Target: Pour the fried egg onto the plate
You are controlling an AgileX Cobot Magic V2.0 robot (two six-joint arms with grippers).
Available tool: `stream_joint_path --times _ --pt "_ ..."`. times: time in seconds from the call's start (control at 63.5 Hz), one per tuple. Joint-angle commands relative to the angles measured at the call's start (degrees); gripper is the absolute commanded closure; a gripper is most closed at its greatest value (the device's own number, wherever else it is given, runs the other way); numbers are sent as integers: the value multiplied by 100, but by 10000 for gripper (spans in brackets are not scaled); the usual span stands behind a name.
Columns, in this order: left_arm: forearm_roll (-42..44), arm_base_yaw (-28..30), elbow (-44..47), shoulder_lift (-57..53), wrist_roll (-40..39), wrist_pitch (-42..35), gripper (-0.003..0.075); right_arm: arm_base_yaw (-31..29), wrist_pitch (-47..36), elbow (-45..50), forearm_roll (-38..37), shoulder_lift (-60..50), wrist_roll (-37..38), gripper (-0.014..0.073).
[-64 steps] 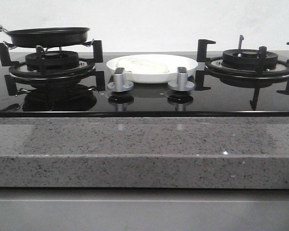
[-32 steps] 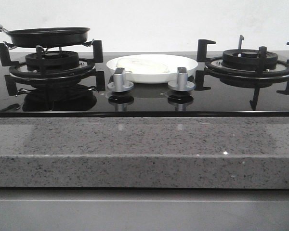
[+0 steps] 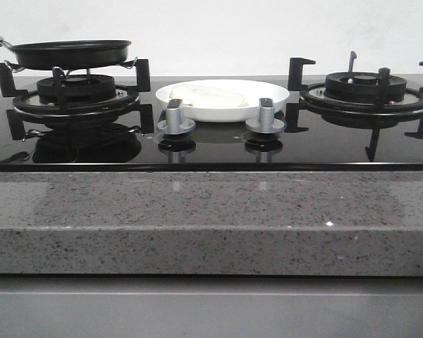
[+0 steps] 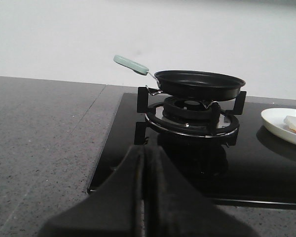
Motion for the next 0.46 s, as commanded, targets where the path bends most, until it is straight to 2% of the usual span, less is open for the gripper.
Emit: stream_joint_path --times 0.0,0.441 --pt "-30 -39 34 -90 -62 -484 741 -50 -468 -30 -62 -96 8 712" --pt "-30 -39 34 -90 -62 -484 741 -210 -469 -30 -62 -96 8 712"
